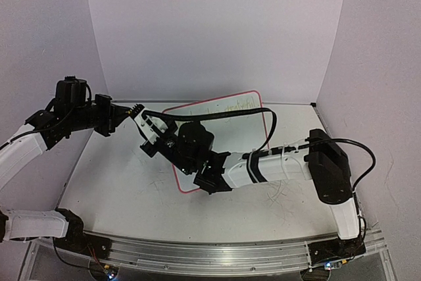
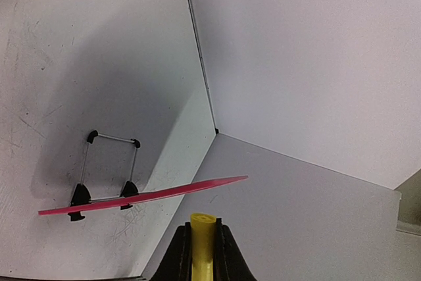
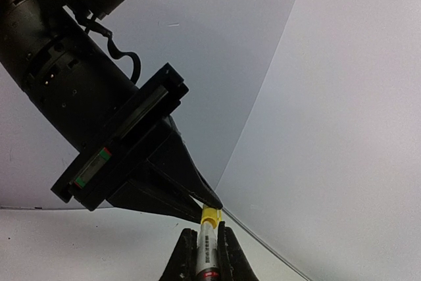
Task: Write a sentence on the whiteboard
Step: Insert the whiteboard marker without the cap into the pen cap, then put down the whiteboard marker at the center of the board, then reset both arms
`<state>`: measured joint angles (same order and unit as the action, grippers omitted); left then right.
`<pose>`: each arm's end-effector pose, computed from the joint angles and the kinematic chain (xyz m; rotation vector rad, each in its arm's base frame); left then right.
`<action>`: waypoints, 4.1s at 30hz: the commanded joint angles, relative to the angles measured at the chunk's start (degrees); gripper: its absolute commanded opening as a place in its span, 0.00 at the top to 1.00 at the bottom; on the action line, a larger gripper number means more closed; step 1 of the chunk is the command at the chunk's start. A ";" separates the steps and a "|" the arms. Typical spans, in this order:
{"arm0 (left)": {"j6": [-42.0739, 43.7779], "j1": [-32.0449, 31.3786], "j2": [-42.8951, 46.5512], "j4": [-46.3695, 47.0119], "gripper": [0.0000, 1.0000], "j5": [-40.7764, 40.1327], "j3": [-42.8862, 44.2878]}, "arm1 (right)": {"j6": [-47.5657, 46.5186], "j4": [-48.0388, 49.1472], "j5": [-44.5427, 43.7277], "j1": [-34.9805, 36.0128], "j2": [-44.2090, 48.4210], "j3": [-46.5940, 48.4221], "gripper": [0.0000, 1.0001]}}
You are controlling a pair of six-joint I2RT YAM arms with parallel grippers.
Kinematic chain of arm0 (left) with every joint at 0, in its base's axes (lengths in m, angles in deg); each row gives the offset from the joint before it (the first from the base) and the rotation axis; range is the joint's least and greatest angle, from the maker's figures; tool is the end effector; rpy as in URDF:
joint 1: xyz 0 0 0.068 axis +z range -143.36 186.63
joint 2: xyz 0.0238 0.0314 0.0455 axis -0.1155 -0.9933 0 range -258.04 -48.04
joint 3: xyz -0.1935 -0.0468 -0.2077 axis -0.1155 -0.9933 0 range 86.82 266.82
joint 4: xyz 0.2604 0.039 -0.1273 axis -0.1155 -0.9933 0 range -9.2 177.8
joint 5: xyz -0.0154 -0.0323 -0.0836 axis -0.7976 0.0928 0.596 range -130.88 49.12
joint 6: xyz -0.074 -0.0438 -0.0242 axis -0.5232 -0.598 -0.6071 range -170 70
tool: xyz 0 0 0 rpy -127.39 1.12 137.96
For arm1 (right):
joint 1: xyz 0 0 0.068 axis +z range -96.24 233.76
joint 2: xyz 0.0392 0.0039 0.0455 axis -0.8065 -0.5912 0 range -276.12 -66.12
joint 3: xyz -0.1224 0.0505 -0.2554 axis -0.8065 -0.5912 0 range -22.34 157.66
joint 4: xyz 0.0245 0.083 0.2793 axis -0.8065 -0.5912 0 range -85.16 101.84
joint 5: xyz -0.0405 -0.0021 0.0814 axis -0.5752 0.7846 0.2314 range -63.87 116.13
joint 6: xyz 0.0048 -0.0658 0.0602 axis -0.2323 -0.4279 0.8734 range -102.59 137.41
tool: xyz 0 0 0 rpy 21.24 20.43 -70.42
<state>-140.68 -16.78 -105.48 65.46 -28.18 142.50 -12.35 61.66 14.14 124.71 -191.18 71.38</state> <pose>0.2571 -0.1303 0.3384 -1.1413 2.0168 -1.3969 0.2091 0.5552 0.2970 -0.8513 0.9433 0.4905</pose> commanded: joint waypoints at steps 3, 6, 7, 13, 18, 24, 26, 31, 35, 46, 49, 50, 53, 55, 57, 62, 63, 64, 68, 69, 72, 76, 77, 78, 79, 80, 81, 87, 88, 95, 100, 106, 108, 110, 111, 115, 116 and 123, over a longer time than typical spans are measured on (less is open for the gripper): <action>-1.29 0.22 1.55 3.62 1.00 2.50 -0.15 | -1.99 1.48 -1.60 -1.23 -5.57 7.28 1.00; -1.61 0.14 2.16 4.50 1.00 3.18 -0.36 | -4.98 3.11 -2.28 -1.75 -9.81 12.39 1.00; -1.55 0.11 2.35 4.78 1.00 3.15 -0.28 | -5.36 3.24 -2.29 -2.17 -11.70 14.05 1.00; 0.46 -0.20 3.80 8.65 1.00 3.42 -0.73 | -4.47 0.26 -2.32 -4.08 -20.44 28.07 1.00; 2.42 -3.35 3.53 15.24 1.00 4.09 -2.46 | 5.08 -1.17 -0.29 -4.69 -21.51 31.35 1.00; 4.78 -12.22 1.07 18.16 1.00 0.93 -2.57 | 12.56 -6.77 -0.15 -5.99 -25.91 41.76 1.00; 5.37 -14.38 0.37 18.47 1.00 0.03 -2.83 | 13.93 -7.43 0.66 -6.37 -25.07 41.52 1.00; 7.33 -17.34 0.50 18.58 1.00 -3.55 -3.17 | 18.10 -7.27 3.06 -6.86 -17.77 33.27 1.00; 9.74 -18.41 -0.61 19.26 1.00 -4.91 -2.24 | 21.84 -3.72 4.91 -6.91 -10.09 23.41 1.00; 21.56 -18.50 3.73 19.42 0.26 -12.02 -2.23 | 28.75 5.60 9.49 -9.46 20.56 -15.51 1.00; 26.19 -18.50 5.53 19.28 0.19 -13.67 -1.94 | 32.83 3.30 11.23 -11.37 30.34 -25.59 1.00; 27.36 -18.50 5.96 19.17 0.17 -14.29 -1.94 | 33.96 1.08 12.99 -12.69 34.23 -27.75 1.00; 32.07 -18.50 6.01 17.91 0.07 -15.23 -0.84 | 37.38 -12.28 18.56 -16.87 43.11 -31.48 1.00; 35.15 -18.50 4.80 16.88 0.02 -15.31 0.52 | 39.80 -22.67 24.63 -20.50 47.82 -32.29 1.00; 38.63 -18.50 2.65 16.20 0.01 -15.18 2.28 | 42.08 -33.09 29.24 -23.48 51.62 -32.41 1.00; 44.69 -18.49 -2.49 14.47 0.01 -17.20 6.13 | 49.82 -53.66 38.80 -29.58 59.45 -34.94 1.00; 45.56 -18.50 -3.35 14.50 0.01 -17.41 6.70 | 52.32 -55.88 40.52 -31.10 60.62 -36.24 1.00; 46.45 -18.48 -4.37 14.45 0.01 -17.56 7.36 | 54.97 -57.73 42.41 -32.71 61.71 -38.06 1.00; 48.59 -18.50 -6.80 13.89 0.01 -17.25 9.62 | 63.66 -60.97 55.20 -42.62 62.73 -47.67 1.00; 48.83 -18.48 -7.14 13.80 0.00 -17.23 9.91 | 64.35 -62.04 57.50 -44.26 62.41 -50.07 1.00; 49.09 -18.51 -7.30 13.60 0.01 -17.07 9.83 | 62.41 -68.20 57.14 -45.85 60.10 -52.45 0.97; 48.86 -18.50 -6.86 13.54 0.01 -17.03 8.91 | 61.52 -72.92 57.81 -47.71 53.25 -53.68 1.00; 48.89 -18.50 -6.62 13.51 0.01 -17.01 8.68 | 62.21 -72.59 59.36 -47.84 52.09 -54.13 1.00; 48.95 -18.50 -6.37 13.49 0.00 -17.00 8.44 | 62.90 -72.31 60.69 -48.02 51.04 -54.56 1.00; 49.10 -18.50 -6.06 13.51 0.00 -17.11 8.13 | 63.63 -72.24 60.96 -48.47 50.66 -55.05 1.00; 49.26 -18.49 -5.71 13.49 0.01 -17.31 7.79 | 64.46 -72.15 61.28 -48.86 50.40 -55.69 1.00; 49.40 -18.49 -5.29 13.47 0.01 -17.50 7.38 | 64.86 -72.22 61.55 -49.28 49.74 -56.31 1.00; 52.96 -18.46 -4.14 13.32 0.01 -17.99 7.43 | 62.88 -71.66 61.98 -52.71 45.08 -61.06 0.95; 53.82 -18.44 -4.14 13.25 0.01 -17.88 7.91 | 62.63 -71.58 61.49 -52.91 44.17 -61.25 0.95; 57.24 -18.48 -4.23 13.28 0.01 -15.94 10.36 | 60.03 -69.35 59.90 -55.43 35.60 -60.45 0.89; 57.93 -18.45 -2.34 13.27 0.01 -16.53 10.34 | 58.75 -68.34 54.87 -56.74 33.15 -59.33 0.86; 58.73 -18.46 1.13 13.27 0.01 -19.96 10.40 | 61.80 -66.76 50.48 -57.24 36.58 -58.88 0.73; 59.86 -18.49 2.02 13.25 0.00 -21.46 11.04 | 63.30 -67.53 47.29 -57.24 41.59 -58.71 0.64; 60.69 -18.49 2.79 12.98 0.01 -22.95 11.48 | 63.59 -71.15 45.05 -57.28 46.18 -57.77 0.61; 61.20 -18.49 3.15 12.94 0.01 -23.55 11.79 | 63.61 -73.21 43.80 -57.23 49.25 -57.09 0.60; 64.44 -18.47 3.62 11.79 0.01 -25.35 14.38 | 63.74 -79.70 37.20 -57.21 64.24 -51.00 0.51; 65.24 -18.49 3.84 11.70 0.01 -25.84 14.78 | 63.39 -80.29 35.49 -57.25 68.64 -48.78 0.46; 69.26 -18.47 5.72 11.74 0.01 -32.86 17.88 | 55.65 -84.11 21.52 -57.26 83.50 -28.84 0.11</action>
<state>-75.61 -35.43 -101.34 76.80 -55.51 155.81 48.85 -19.28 46.79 67.60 -113.35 32.58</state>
